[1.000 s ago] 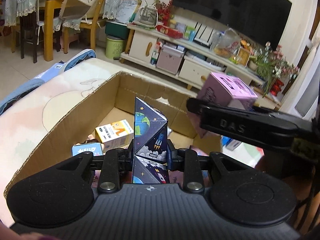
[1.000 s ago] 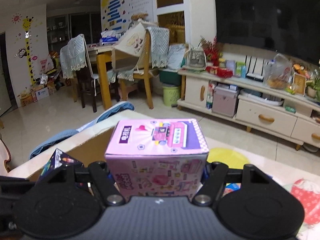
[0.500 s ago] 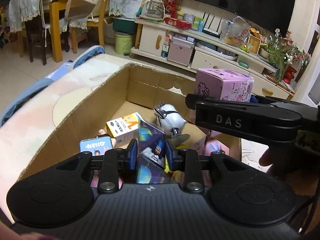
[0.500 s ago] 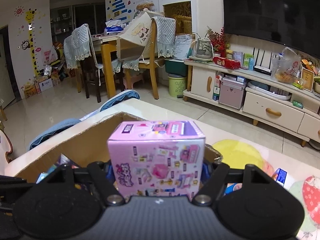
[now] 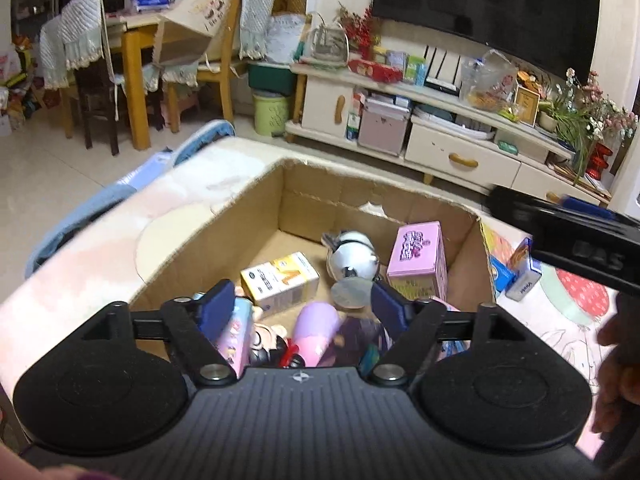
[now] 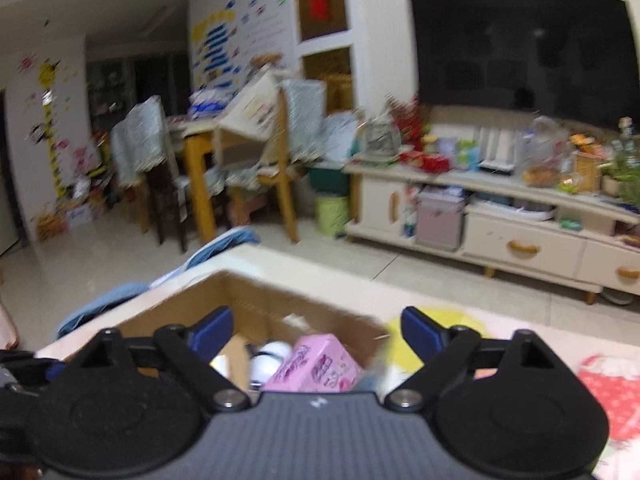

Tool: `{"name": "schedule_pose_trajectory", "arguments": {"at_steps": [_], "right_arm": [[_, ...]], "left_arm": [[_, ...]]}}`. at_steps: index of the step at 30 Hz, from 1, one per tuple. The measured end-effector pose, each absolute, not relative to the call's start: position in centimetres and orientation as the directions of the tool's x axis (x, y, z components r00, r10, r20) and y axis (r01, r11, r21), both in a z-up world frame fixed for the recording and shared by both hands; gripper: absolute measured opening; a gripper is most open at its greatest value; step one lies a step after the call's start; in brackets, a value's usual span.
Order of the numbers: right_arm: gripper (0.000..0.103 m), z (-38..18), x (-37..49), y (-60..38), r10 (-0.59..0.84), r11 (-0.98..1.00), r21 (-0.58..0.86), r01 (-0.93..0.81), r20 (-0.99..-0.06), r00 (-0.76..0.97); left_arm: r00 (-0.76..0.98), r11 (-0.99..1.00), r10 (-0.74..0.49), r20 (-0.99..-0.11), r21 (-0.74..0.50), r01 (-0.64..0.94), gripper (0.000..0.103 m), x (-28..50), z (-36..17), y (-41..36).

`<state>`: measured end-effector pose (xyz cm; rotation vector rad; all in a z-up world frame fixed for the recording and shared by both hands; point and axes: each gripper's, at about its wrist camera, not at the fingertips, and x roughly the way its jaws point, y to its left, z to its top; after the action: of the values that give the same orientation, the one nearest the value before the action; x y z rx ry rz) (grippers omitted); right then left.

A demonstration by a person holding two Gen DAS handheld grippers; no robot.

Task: Organize rigid objects
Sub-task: 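Open both grippers to drop the cube and pink box into the box, then grasp the small blue-white box with the right gripper while the left withdraws from the box, then move the left gripper to the blue rainbow-logo medicine box while the right holds the blue-white box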

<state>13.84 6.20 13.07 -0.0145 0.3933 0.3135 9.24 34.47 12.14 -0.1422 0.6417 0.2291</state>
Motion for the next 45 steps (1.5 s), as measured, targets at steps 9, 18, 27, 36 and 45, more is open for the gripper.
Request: {"name": "schedule_pose_trajectory", "arguments": {"at_steps": [9,18,27,36,45], "right_arm": [[0.097,8.4,13.5,-1.1,0.105,0.993,0.101,-0.067,-0.443,0.89],[0.097,4.0,15.3,-0.8,0.095,0.995,0.04,-0.087,-0.526,0.845],[0.097,3.6,19.0,-1.2,-0.019,0.999,0.032,0.042,-0.52,0.854],[0.053,3.2,21.6,-3.1,-0.031,0.989,0.104,0.102,-0.539,0.842],[0.023,3.6,18.9,-5.3,-0.021,0.994,0.082,0.076,-0.528,0.849]], "left_arm": [[0.795,0.965,0.144,-0.59,-0.095,-0.245,0.102,8.3,12.7,34.1],[0.789,0.97,0.106,-0.605,-0.112,-0.216,0.103,8.3,12.6,33.2],[0.791,0.979,0.071,-0.607,-0.111,-0.172,0.103,8.2,12.5,32.7],[0.802,0.987,0.044,-0.595,-0.096,-0.126,0.103,8.2,12.4,32.4],[0.824,0.997,-0.005,-0.567,-0.07,-0.042,0.103,8.4,12.3,31.3]]}}
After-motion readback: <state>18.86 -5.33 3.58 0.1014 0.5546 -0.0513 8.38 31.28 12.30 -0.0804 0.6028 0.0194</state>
